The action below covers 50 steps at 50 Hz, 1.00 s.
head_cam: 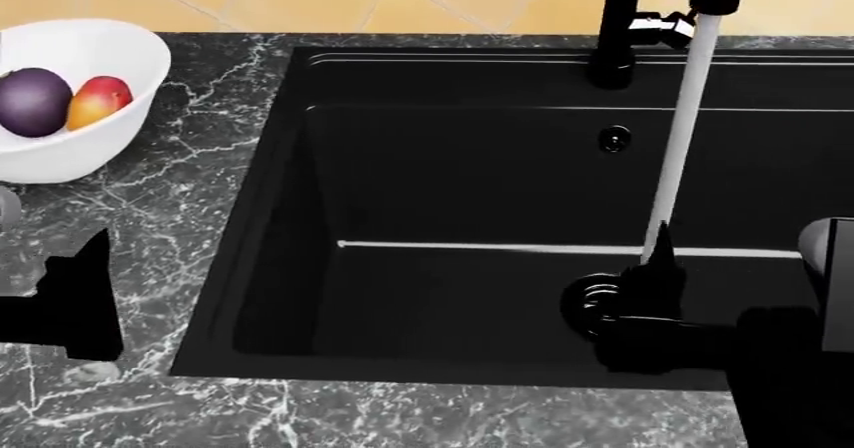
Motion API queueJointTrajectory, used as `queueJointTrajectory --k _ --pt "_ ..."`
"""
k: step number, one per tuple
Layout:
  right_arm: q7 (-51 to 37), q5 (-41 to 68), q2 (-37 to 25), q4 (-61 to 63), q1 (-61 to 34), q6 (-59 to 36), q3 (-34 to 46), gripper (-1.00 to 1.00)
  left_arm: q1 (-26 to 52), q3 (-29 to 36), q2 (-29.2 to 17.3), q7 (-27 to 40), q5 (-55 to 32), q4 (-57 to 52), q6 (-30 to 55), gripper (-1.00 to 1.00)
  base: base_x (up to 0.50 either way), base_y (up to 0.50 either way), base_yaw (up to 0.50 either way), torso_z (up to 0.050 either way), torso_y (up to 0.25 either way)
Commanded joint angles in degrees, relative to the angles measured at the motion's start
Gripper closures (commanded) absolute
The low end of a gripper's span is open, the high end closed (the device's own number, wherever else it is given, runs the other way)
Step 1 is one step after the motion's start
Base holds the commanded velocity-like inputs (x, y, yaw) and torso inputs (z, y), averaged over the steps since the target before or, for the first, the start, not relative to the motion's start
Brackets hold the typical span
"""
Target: Pick the eggplants and mangos from the sink and place them in one bowl. Place the bell pepper in the other bowl. Then turn off the sink faucet.
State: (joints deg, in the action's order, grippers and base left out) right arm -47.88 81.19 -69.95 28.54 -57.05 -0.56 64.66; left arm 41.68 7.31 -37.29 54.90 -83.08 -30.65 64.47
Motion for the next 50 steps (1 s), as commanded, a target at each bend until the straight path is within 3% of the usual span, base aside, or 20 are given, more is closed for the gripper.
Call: queueJointTrajectory --k 1,12,23,38,50 --pt "0.6 -1.3 0.1 0.4 1.1 0.8 -0.5 -1.0 0.5 0.2 0.7 0.1 0.9 0.5 0.6 -1.0 0.0 -0.5 0.0 0.0 0.0" --pt "-0.5 -1.2 -0.8 1.4 1.2 0.8 -0.9 -1.0 -0.1 -0.1 0.6 -0.5 1.7 1.0 -0.5 -1.0 0.0 -0.5 0.0 0.0 0.0" --pt "-0.6 -2.0 -0.7 1.4 2.6 2.0 -0.5 -1.0 0.4 0.6 0.5 -1.8 2.8 2.2 -0.9 -1.0 0.0 -0.11 0.0 0.0 0.0" --pt "0.2 -1.7 -0.5 1.1 1.3 0.4 -1.1 -1.0 -0.6 1.2 0.9 -1.5 2.8 1.5 -1.3 -1.0 0.0 -0.49 0.0 0.0 0.0" --pt "0.4 -2.8 0.8 0.2 1.4 0.5 -1.1 -1.0 -1.0 0.6 0.5 -1.8 3.0 2.1 -2.3 -1.0 0.14 0.0 0.0 0.0 0.0"
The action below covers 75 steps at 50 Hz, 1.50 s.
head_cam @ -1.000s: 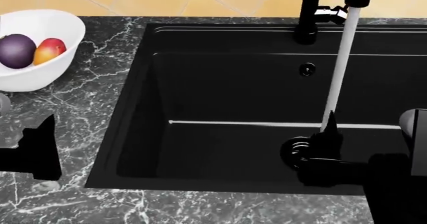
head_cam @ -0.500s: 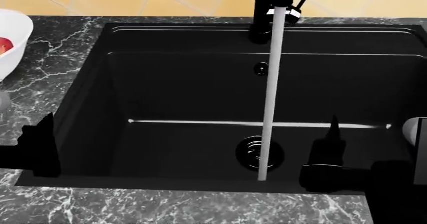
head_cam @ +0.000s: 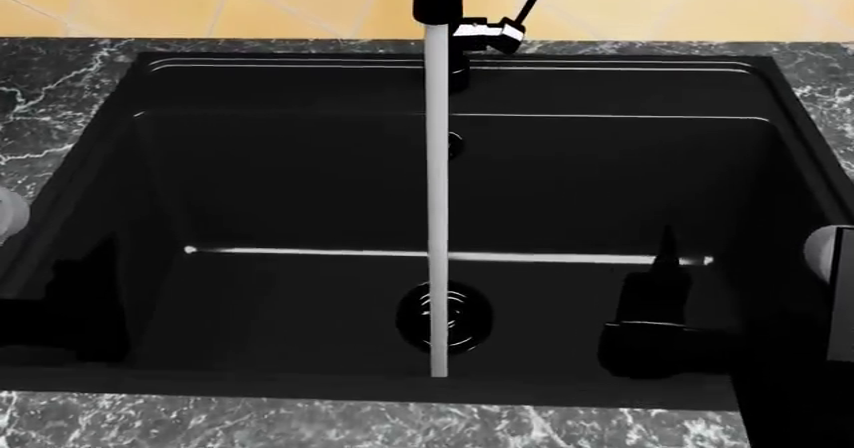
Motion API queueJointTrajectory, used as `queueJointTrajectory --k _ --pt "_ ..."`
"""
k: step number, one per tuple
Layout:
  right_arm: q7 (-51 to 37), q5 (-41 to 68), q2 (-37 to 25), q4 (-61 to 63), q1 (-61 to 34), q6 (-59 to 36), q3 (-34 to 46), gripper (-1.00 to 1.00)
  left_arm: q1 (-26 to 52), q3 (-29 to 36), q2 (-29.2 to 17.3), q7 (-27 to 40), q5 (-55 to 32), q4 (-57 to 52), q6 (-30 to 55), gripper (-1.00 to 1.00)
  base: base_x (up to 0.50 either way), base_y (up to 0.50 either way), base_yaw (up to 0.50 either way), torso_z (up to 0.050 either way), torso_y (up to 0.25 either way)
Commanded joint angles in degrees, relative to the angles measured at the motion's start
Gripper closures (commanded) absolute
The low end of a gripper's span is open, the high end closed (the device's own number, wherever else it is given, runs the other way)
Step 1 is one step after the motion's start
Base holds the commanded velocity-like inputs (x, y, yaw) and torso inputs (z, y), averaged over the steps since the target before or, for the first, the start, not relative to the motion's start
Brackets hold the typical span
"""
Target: Pick the eggplants and mangos from the sink and place them in one bowl. Place the bell pepper in the other bowl. Then turn off the sink faucet.
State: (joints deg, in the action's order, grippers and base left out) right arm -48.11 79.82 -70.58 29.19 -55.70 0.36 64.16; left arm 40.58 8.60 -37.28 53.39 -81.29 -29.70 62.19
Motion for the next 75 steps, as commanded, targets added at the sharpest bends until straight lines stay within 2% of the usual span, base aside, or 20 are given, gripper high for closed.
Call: queueJointTrajectory --k 1,15,42,59,60,62,68,75 --pt "0.7 -1.5 1.6 -0.6 0.1 -0.5 -0.5 -1.0 0.1 -0.8 0.4 -0.5 1.2 1.3 -0.1 -1.0 0.34 0.0 0.0 0.0 0.0" --pt "-0.2 -1.7 1.2 -0.4 1.4 0.2 -0.3 -1.0 -0.3 -0.9 0.3 -0.2 0.8 1.0 -0.6 -1.0 0.35 0.0 0.0 0.0 0.001" --pt "-0.7 -1.3 1.6 -0.1 1.4 -0.7 -0.5 -1.0 -0.8 -0.8 0.3 -0.7 2.1 1.0 -2.2 -1.0 0.38 -0.18 0.0 0.0 0.001" --pt "-1.0 -0.1 2.7 -1.5 1.1 -0.7 -1.1 -1.0 -1.0 -1.3 0.2 -1.9 2.6 2.9 -3.4 -1.0 0.02 0.0 0.0 0.0 0.0" --pt "-0.7 1.8 3.6 -2.8 1.7 2.1 -2.0 -1.0 -1.2 -1.0 0.1 -2.3 3.2 2.7 -3.6 -1.0 0.0 0.0 0.0 0.0 0.0" --pt "0.5 2.9 5.8 -5.7 0.4 1.0 -2.2 -1.0 -1.3 -0.8 0.4 -2.5 3.6 2.7 -3.8 -1.0 0.0 0.0 0.0 0.0 0.0" --pt "7.8 4.5 17.3 -22.4 -10.6 -10.8 -0.8 -1.0 4.4 2.9 4.5 -3.8 8.6 9.0 -4.5 -1.0 0.0 0.0 0.0 0.0 0.0" --pt "23.1 3.1 31.7 -50.1 -20.9 -15.4 0.5 -1.0 11.2 9.2 9.7 -10.0 18.2 20.9 -8.3 -1.0 0.0 0.0 0.0 0.0 0.0"
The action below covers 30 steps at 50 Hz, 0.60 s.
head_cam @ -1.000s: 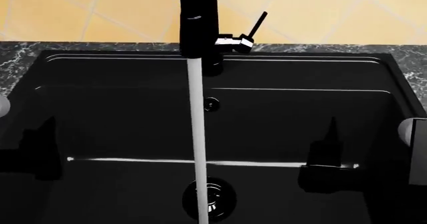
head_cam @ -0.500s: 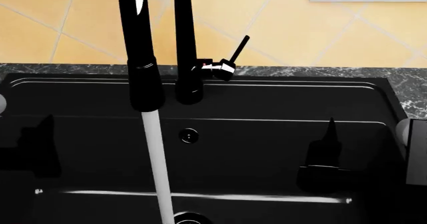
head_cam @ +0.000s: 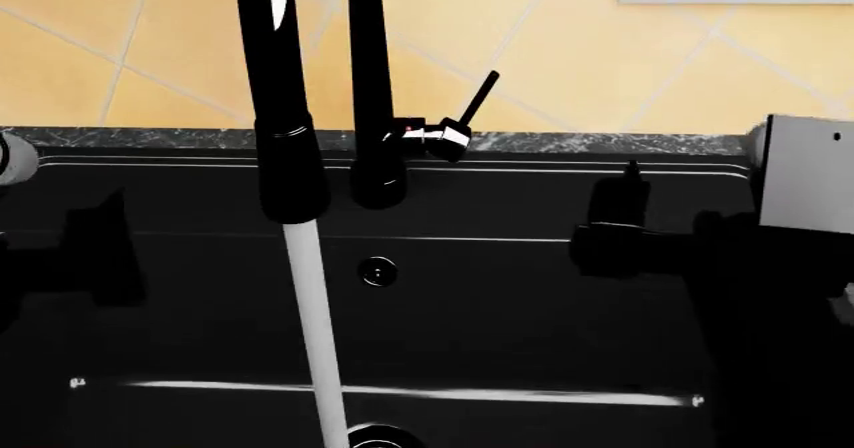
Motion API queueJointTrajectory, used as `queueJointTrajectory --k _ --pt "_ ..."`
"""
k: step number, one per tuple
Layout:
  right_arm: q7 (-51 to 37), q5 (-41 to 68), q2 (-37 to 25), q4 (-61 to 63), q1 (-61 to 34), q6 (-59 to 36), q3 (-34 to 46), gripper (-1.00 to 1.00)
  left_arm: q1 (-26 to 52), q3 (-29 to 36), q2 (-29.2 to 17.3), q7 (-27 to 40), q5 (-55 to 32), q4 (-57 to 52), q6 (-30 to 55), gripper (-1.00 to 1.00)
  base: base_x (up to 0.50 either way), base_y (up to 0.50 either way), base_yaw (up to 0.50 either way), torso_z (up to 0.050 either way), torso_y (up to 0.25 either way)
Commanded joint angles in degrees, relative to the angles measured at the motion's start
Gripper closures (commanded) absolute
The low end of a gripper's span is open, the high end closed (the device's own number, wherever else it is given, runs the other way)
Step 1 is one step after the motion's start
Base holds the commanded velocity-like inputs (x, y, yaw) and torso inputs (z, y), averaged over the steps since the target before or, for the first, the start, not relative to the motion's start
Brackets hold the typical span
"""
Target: Pick the eggplants and mangos from the sink and place them in one bowl. Place the bell pepper in the other bowl. Then turn off the sink faucet.
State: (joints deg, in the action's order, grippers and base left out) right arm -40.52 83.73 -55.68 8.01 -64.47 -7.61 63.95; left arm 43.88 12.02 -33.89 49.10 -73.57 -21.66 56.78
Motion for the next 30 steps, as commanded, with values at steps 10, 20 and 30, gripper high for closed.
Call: queueJointTrajectory --k 10,20,30 --pt "46.9 -7.1 42.1 -83.0 -22.2 -2.8 3.0 -1.0 16.4 10.3 10.5 -11.3 18.5 27.1 -7.1 -1.0 0.0 0.0 0.0 0.0 0.0" --pt "46.9 -20.6 43.5 -83.0 -19.6 -3.3 -8.8 -1.0 18.1 12.7 11.1 -14.1 23.6 33.1 -11.4 -1.0 0.0 0.0 0.0 0.0 0.0" --pt "48.7 -41.9 45.1 -83.0 -17.1 -5.4 -31.8 -1.0 17.7 13.3 10.0 -13.8 23.5 31.8 -10.4 -1.0 0.0 0.0 0.0 0.0 0.0"
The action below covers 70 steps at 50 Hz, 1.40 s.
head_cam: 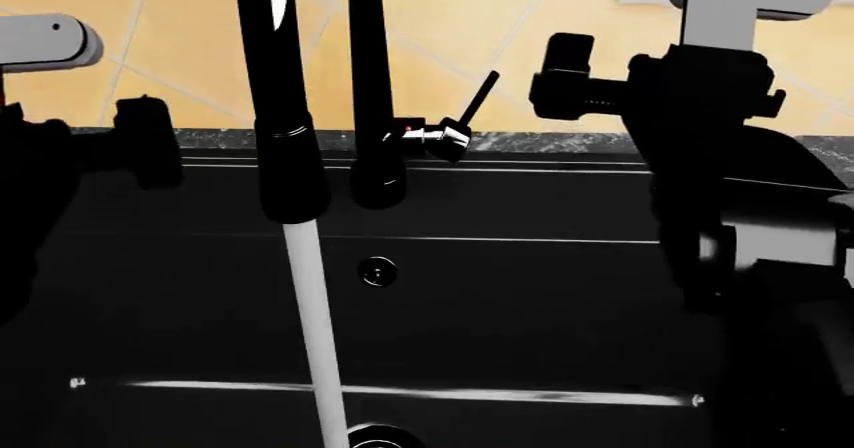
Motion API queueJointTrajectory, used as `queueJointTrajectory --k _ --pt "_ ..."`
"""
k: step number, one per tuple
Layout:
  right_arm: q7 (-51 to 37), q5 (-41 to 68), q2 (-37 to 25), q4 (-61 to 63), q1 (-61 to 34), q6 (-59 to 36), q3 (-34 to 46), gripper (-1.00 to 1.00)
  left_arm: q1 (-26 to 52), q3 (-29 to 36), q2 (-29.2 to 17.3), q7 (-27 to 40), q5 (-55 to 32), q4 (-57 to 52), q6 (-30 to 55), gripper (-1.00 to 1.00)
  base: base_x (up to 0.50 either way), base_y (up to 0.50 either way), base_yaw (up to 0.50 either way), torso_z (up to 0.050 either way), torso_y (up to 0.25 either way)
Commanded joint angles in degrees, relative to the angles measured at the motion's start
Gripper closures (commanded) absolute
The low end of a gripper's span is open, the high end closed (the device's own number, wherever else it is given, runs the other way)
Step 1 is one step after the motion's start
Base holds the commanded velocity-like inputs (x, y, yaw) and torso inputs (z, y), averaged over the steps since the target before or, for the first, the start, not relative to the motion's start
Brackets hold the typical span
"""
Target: Pick the eggplants and mangos from the sink and place them in one bowl. Place the bell pepper in the other bowl. Then turn off the sink faucet.
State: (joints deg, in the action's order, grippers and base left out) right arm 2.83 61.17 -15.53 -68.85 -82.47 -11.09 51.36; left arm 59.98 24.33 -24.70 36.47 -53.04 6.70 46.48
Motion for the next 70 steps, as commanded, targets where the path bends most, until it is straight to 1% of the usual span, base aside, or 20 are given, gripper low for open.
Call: queueJointTrajectory --k 1,5,11,17,21,27,35,42,44,46,49,50,54,70 --pt "5.7 -21.8 5.1 -6.1 0.9 -2.3 -21.7 -1.0 1.4 1.0 0.9 -1.4 2.7 3.4 0.1 -1.0 0.0 0.0 0.0 0.0 0.0" --pt "6.5 -30.9 5.6 -6.1 0.7 -2.8 -30.6 -1.0 1.7 1.3 0.6 -2.1 2.4 3.1 0.5 -1.0 0.0 0.0 0.0 0.0 -0.071" --pt "7.6 -41.0 6.3 -6.1 0.5 -4.0 -40.8 -1.0 2.2 1.0 0.3 -2.7 2.1 3.8 0.6 -1.0 0.0 0.0 0.0 0.005 -0.234" --pt "9.1 -48.2 7.1 -6.1 -0.1 -4.2 -47.9 -1.0 2.6 0.6 0.3 -2.8 1.9 4.3 0.5 -1.0 0.0 0.0 0.0 0.005 -0.199" --pt "10.1 -51.9 7.7 -6.1 -1.3 -4.4 -50.6 -1.0 2.7 0.5 0.0 -2.6 1.9 3.6 0.3 -1.0 0.0 0.0 0.0 0.006 -0.135" --pt "11.0 -55.6 8.3 -6.1 -2.8 -4.8 -53.3 -1.0 3.0 -0.1 -0.1 -2.2 1.5 3.1 0.3 -1.0 0.0 0.0 0.0 0.013 -0.16" --pt "12.0 -58.3 9.2 -6.1 -3.9 -3.8 -56.1 -1.0 5.2 0.4 -0.4 -3.5 2.0 4.0 0.5 -1.0 0.0 0.0 0.0 0.014 -0.149" --pt "13.3 -60.1 9.4 -6.1 -4.5 -3.9 -56.0 -1.0 6.2 0.2 -0.5 -3.5 2.0 4.6 0.5 -1.0 0.0 0.0 0.0 0.015 -0.134" --pt "12.1 -60.0 9.2 -6.1 -4.3 -3.4 -56.7 -1.0 6.1 0.1 -0.5 -3.3 1.8 4.4 0.7 -1.0 0.0 0.0 0.0 0.014 -0.061" --pt "12.2 -60.4 9.0 -6.1 -4.0 -4.0 -56.6 -1.0 6.0 -0.5 -0.2 -2.6 1.1 4.8 1.2 -1.0 0.0 0.0 0.0 0.003 0.0" --pt "12.6 -60.7 8.9 -6.1 -3.8 -3.9 -56.4 -1.0 5.9 -0.5 -0.3 -2.6 1.0 4.9 1.3 -1.0 0.0 0.0 0.0 0.0 0.0" --pt "12.9 -61.1 8.9 -6.1 -3.6 -2.4 -55.9 -1.0 5.9 -0.4 -0.3 -2.7 1.0 4.9 1.4 -1.0 0.0 0.0 0.0 0.0 0.0" --pt "12.2 -61.4 8.9 -6.1 -3.5 -3.0 -55.4 -1.0 6.2 0.0 0.0 -2.8 1.2 4.8 1.3 -1.0 0.0 0.0 0.0 0.0 0.0" --pt "12.5 -61.2 9.2 -6.1 -3.3 -2.3 -54.9 -1.0 6.3 0.4 -0.1 -3.1 1.7 5.5 0.8 -1.0 0.15 0.0 0.0 0.0 0.0"
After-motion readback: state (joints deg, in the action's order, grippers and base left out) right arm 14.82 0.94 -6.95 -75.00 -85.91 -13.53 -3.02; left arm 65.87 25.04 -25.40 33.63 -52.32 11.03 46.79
